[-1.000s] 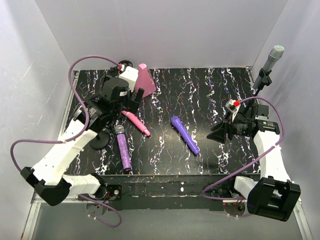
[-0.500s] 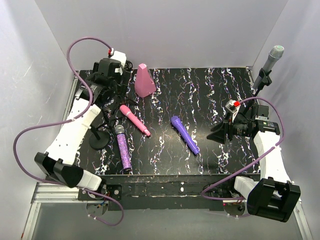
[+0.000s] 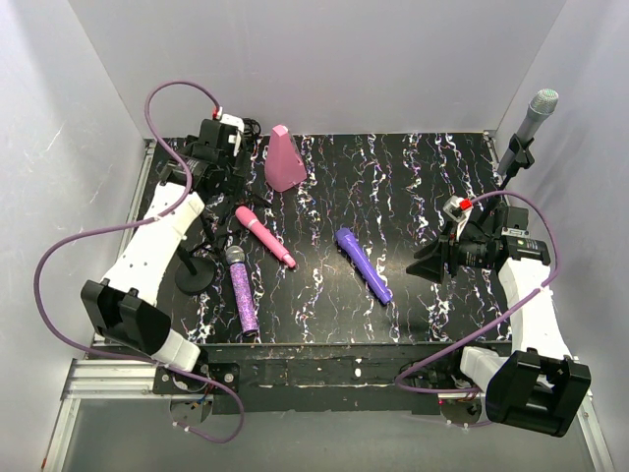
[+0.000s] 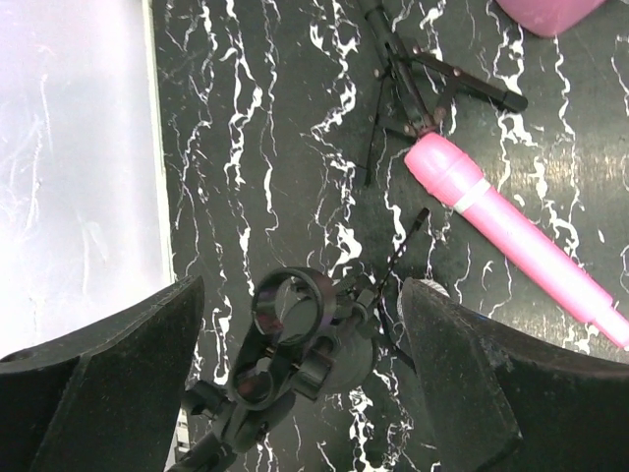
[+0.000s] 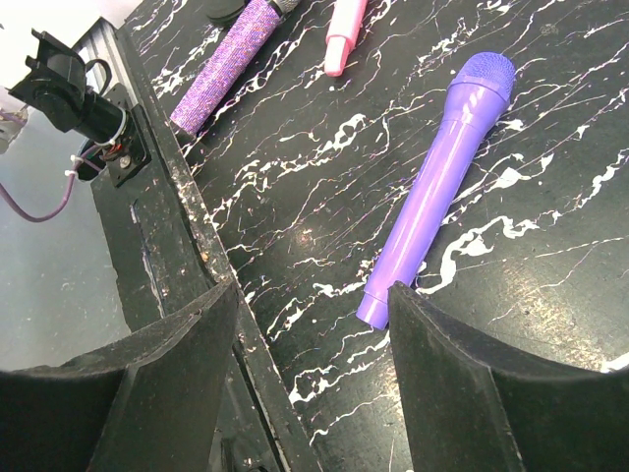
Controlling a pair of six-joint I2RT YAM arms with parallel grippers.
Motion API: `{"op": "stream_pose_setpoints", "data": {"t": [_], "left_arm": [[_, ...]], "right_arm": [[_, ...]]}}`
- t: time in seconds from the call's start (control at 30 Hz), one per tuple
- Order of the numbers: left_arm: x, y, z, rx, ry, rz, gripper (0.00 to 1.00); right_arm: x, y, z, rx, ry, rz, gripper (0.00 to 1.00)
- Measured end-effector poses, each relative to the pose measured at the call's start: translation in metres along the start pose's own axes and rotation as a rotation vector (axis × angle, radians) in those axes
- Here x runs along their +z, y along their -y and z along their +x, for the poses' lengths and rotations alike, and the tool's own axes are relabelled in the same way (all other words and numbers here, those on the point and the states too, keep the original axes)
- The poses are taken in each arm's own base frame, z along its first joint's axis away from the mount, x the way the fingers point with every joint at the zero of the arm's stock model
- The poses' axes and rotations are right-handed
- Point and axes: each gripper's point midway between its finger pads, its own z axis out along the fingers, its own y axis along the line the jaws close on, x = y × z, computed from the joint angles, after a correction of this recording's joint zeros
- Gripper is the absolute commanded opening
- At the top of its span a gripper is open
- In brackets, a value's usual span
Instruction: Attach the microphones to the stand
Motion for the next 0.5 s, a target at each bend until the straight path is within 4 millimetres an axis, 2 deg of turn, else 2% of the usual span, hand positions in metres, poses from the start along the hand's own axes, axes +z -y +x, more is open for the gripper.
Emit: {"op": "stream_pose_setpoints", "data": {"t": [0.1, 0.23, 0.5], "left_arm": [[0.004, 0.005, 0.011, 0.013, -0.028, 0.017, 0.81], [0.007, 0.007, 0.024, 0.019, -0.06, 0.032, 0.76], [0.012, 0.004, 0.029, -0.013, -0.078, 0.04, 0.64]], "right_arm": [[0.0, 0.0, 0.0, 0.001, 0.0, 0.0, 0.69], [0.0, 0.001, 0.0, 0.004, -0.001, -0.001, 0.69], [0.0, 0.001, 0.001, 0.007, -0.002, -0.001, 0.69]]}}
